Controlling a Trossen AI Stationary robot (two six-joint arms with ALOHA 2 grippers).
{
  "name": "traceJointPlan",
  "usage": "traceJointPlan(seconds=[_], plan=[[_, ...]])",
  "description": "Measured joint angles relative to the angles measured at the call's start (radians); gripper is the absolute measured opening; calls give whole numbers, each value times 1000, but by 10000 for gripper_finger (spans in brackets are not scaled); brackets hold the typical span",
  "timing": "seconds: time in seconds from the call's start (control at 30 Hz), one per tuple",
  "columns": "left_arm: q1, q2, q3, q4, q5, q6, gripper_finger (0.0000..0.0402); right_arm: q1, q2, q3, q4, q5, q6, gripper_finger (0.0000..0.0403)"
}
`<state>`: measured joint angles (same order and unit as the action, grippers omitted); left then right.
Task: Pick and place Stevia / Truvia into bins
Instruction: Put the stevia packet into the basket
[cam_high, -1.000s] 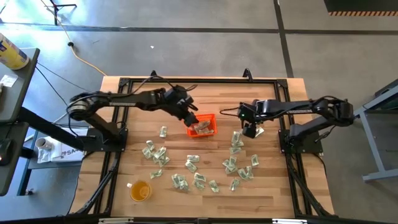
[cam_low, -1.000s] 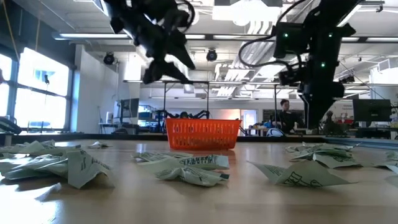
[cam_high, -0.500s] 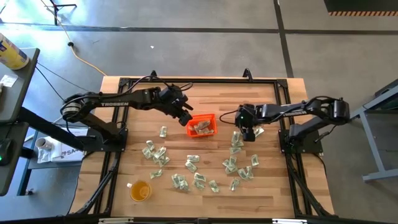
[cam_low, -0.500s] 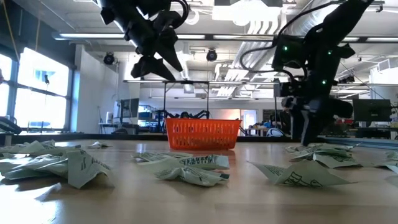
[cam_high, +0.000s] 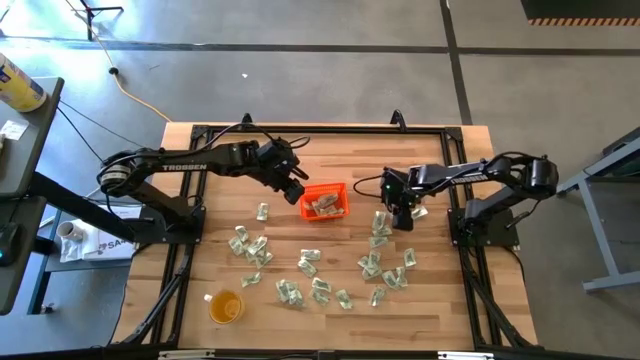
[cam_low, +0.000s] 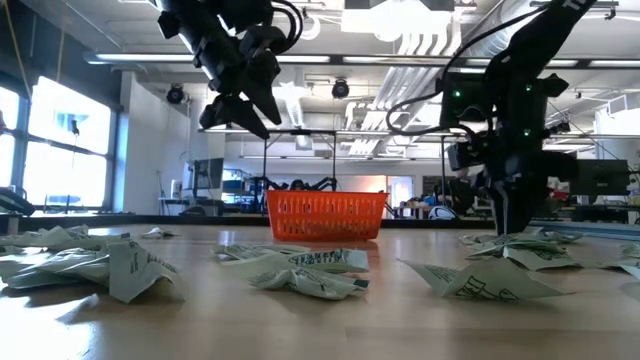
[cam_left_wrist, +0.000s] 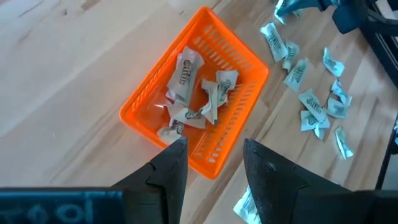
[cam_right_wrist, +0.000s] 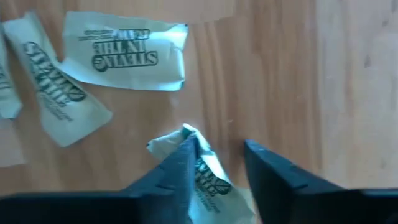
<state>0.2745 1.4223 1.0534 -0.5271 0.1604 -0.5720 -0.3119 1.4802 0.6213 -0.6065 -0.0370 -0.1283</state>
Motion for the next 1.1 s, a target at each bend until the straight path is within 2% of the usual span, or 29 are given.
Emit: traceJointPlan(seconds=[0.13, 0.2, 0.3, 0.43, 0.73, 0.83, 0.93, 1.1], plan=[[0, 0, 0, 0, -36, 1, 188, -3, 1, -2, 6, -50, 75, 27], [0, 0, 0, 0, -41, 2, 188, -3, 1, -3, 44, -89, 143, 10], [0, 0, 0, 0, -43, 2, 188, -4, 3, 11, 112, -144, 281, 18], [0, 0, 0, -9, -43, 3, 188, -5, -34, 86, 208, -152, 356, 3], [0, 0, 0, -81, -42, 21, 188, -56, -81, 405, 230, -128, 331, 1], [0, 1, 0, -81, -42, 33, 188, -53, -17, 497, 227, -151, 323, 1], [0, 1, 0, -78, -42, 49, 188, -37, 80, 552, 222, -242, 339, 3], [0, 1, 0, -121, -39, 52, 188, 5, 264, 593, 209, -321, 417, 33]])
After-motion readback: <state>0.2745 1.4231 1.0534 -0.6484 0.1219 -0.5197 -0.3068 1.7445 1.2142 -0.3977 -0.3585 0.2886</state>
